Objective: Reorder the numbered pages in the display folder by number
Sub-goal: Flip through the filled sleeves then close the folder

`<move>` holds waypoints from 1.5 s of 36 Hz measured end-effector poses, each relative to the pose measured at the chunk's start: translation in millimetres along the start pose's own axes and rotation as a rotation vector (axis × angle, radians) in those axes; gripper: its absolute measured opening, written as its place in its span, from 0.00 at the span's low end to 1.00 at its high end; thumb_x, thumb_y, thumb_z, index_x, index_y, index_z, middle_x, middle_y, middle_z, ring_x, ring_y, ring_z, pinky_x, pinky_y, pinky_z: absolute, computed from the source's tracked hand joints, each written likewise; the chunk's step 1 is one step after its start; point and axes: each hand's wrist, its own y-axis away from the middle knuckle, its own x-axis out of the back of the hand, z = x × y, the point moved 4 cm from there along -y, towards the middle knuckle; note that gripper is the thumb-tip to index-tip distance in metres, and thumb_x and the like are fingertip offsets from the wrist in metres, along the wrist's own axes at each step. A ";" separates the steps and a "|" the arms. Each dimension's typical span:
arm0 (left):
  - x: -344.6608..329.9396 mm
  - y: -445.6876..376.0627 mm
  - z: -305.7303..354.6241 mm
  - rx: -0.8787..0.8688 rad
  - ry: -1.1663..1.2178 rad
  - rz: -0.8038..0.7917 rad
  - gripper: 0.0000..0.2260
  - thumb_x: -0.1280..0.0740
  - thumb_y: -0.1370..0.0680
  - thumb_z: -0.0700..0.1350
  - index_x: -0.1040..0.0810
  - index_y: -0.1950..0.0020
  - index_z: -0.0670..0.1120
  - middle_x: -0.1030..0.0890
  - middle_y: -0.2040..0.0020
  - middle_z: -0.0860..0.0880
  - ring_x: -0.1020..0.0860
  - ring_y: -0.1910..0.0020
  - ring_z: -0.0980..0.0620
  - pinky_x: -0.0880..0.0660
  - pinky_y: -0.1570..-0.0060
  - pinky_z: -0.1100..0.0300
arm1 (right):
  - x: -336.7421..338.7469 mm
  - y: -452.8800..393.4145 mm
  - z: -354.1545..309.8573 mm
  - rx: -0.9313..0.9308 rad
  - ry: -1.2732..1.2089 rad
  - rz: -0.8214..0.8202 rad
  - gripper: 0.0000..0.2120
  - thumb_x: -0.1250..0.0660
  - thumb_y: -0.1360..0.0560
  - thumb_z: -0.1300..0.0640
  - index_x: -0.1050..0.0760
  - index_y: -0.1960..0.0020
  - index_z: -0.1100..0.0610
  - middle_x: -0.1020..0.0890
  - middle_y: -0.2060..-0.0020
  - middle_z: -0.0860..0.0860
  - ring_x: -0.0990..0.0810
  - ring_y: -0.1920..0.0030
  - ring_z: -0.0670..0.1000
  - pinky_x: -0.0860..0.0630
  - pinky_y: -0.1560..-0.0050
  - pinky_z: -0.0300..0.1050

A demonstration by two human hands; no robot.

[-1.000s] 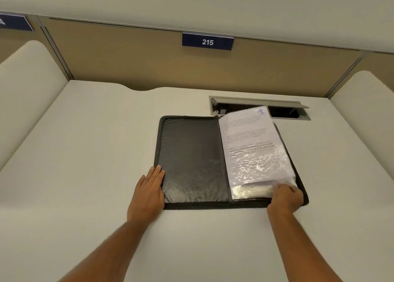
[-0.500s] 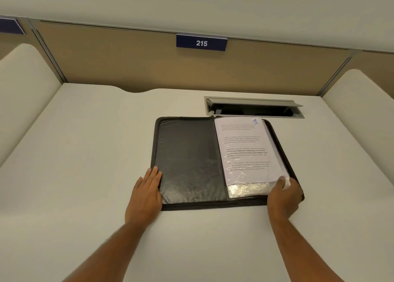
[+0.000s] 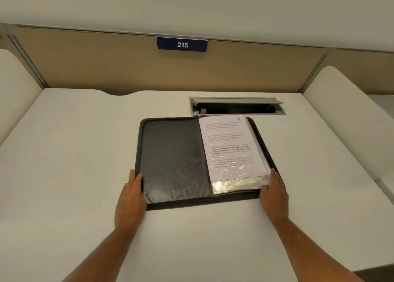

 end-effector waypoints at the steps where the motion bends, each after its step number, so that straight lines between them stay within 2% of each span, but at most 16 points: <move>1: -0.3 0.6 0.6 0.012 0.005 0.003 0.23 0.45 0.16 0.38 0.40 0.19 0.45 0.46 0.17 0.49 0.34 0.24 0.43 0.34 0.26 0.46 | 2.4 0.8 0.9 0.008 -0.020 0.006 0.29 0.41 0.21 0.67 0.38 0.21 0.59 0.30 0.25 0.57 0.29 0.27 0.61 0.29 0.29 0.58; 6: 1.2 5.1 5.6 0.100 0.056 0.023 0.22 0.49 0.13 0.43 0.42 0.18 0.46 0.47 0.17 0.50 0.39 0.22 0.43 0.40 0.23 0.46 | 13.1 2.0 5.5 0.190 -0.063 0.080 0.27 0.42 0.22 0.68 0.33 0.23 0.61 0.31 0.24 0.57 0.32 0.25 0.59 0.32 0.26 0.57; 10: -1.0 5.5 1.6 0.175 0.094 0.055 0.20 0.45 0.14 0.48 0.37 0.22 0.46 0.46 0.17 0.48 0.39 0.22 0.40 0.37 0.25 0.41 | 13.9 -0.9 -0.6 0.451 0.020 0.028 0.25 0.47 0.18 0.52 0.30 0.24 0.58 0.31 0.23 0.55 0.32 0.24 0.55 0.33 0.25 0.55; 14: -2.1 10.8 2.1 0.242 0.084 0.114 0.14 0.40 0.15 0.50 0.27 0.37 0.41 0.43 0.18 0.45 0.33 0.28 0.35 0.28 0.35 0.36 | -1.1 -6.8 11.2 0.412 0.179 -0.165 0.32 0.57 0.17 0.37 0.32 0.22 0.52 0.34 0.21 0.50 0.38 0.21 0.51 0.38 0.23 0.57; 20: 6.8 11.2 20.2 0.310 0.086 0.186 0.06 0.40 0.15 0.44 0.31 0.49 0.42 0.38 0.21 0.40 0.31 0.31 0.33 0.27 0.39 0.36 | -2.0 -13.1 29.4 0.441 0.283 -0.188 0.31 0.55 0.18 0.38 0.35 0.21 0.50 0.36 0.20 0.52 0.38 0.20 0.54 0.34 0.25 0.59; 23: 10.8 12.0 28.5 0.321 0.096 0.208 0.05 0.42 0.16 0.41 0.35 0.52 0.46 0.29 0.30 0.36 0.26 0.40 0.32 0.26 0.45 0.37 | 1.0 -14.9 35.3 0.410 0.317 -0.195 0.27 0.52 0.16 0.38 0.36 0.20 0.46 0.39 0.19 0.55 0.43 0.19 0.58 0.38 0.24 0.60; 27: 19.3 22.3 39.3 0.406 0.185 0.252 0.07 0.45 0.16 0.43 0.36 0.54 0.48 0.22 0.51 0.41 0.24 0.59 0.40 0.27 0.58 0.45 | 1.8 -14.3 37.7 0.349 0.259 -0.262 0.31 0.55 0.18 0.33 0.42 0.18 0.43 0.47 0.18 0.58 0.52 0.18 0.61 0.47 0.21 0.56; 31: 27.9 27.3 54.2 0.409 0.276 0.346 0.08 0.45 0.15 0.46 0.33 0.52 0.47 0.23 0.59 0.45 0.25 0.60 0.44 0.27 0.58 0.47 | 3.6 -16.7 40.2 0.324 0.144 -0.227 0.28 0.38 0.19 0.39 0.34 0.21 0.45 0.45 0.18 0.59 0.46 0.18 0.59 0.43 0.22 0.54; 34: 32.4 27.9 61.8 0.417 0.358 0.427 0.05 0.42 0.15 0.45 0.30 0.50 0.46 0.22 0.58 0.46 0.23 0.57 0.42 0.27 0.56 0.49 | 4.3 -17.5 43.5 0.336 0.123 -0.193 0.28 0.34 0.21 0.40 0.31 0.23 0.46 0.41 0.19 0.58 0.41 0.20 0.58 0.38 0.24 0.54; 37: 41.8 31.9 77.0 0.386 0.436 0.525 0.02 0.39 0.17 0.43 0.27 0.46 0.47 0.21 0.55 0.47 0.22 0.56 0.45 0.27 0.55 0.51 | 5.3 -17.1 43.2 0.357 0.120 -0.178 0.28 0.34 0.21 0.40 0.30 0.23 0.47 0.39 0.20 0.57 0.40 0.20 0.58 0.36 0.24 0.55; 42: 62.9 35.9 108.2 0.403 0.608 0.715 0.08 0.35 0.17 0.42 0.24 0.38 0.46 0.19 0.50 0.48 0.20 0.53 0.48 0.24 0.51 0.57 | 7.2 -16.9 44.0 0.426 0.140 -0.125 0.30 0.39 0.22 0.37 0.28 0.25 0.50 0.35 0.22 0.59 0.35 0.22 0.60 0.30 0.28 0.57; 46: 75.1 38.0 144.5 0.311 0.684 0.799 0.11 0.39 0.16 0.42 0.22 0.36 0.46 0.20 0.46 0.52 0.22 0.53 0.64 0.28 0.53 0.74 | 6.1 -16.2 47.4 0.464 0.149 -0.099 0.31 0.45 0.20 0.33 0.26 0.26 0.51 0.32 0.24 0.61 0.32 0.25 0.62 0.27 0.31 0.58; 48: 76.6 41.3 168.1 0.221 0.715 0.818 0.13 0.42 0.14 0.43 0.23 0.32 0.46 0.20 0.42 0.54 0.22 0.49 0.64 0.26 0.48 0.71 | 5.1 -16.5 47.9 0.475 0.152 -0.099 0.33 0.46 0.21 0.33 0.26 0.26 0.52 0.31 0.24 0.62 0.31 0.25 0.63 0.26 0.32 0.59; 50: 74.9 47.5 196.0 0.121 0.753 0.807 0.16 0.44 0.14 0.42 0.27 0.27 0.45 0.22 0.39 0.64 0.24 0.45 0.69 0.24 0.43 0.68 | 4.7 -16.6 47.9 0.490 0.145 -0.094 0.33 0.46 0.21 0.34 0.25 0.26 0.53 0.31 0.25 0.63 0.30 0.26 0.63 0.26 0.33 0.59; 52: 68.7 54.5 227.4 0.012 0.795 0.744 0.17 0.45 0.14 0.37 0.32 0.24 0.41 0.25 0.44 0.77 0.26 0.47 0.77 0.27 0.47 0.75 | 4.6 -16.9 49.3 0.494 0.146 -0.098 0.33 0.46 0.21 0.34 0.26 0.26 0.52 0.32 0.24 0.62 0.31 0.25 0.63 0.26 0.32 0.59; 54: 60.0 62.2 256.4 -0.107 0.803 0.666 0.19 0.44 0.15 0.33 0.35 0.23 0.37 0.28 0.43 0.82 0.28 0.43 0.79 0.31 0.47 0.79 | 5.2 -17.4 51.5 0.499 0.146 -0.105 0.32 0.46 0.21 0.34 0.27 0.25 0.51 0.33 0.23 0.61 0.33 0.24 0.61 0.28 0.31 0.59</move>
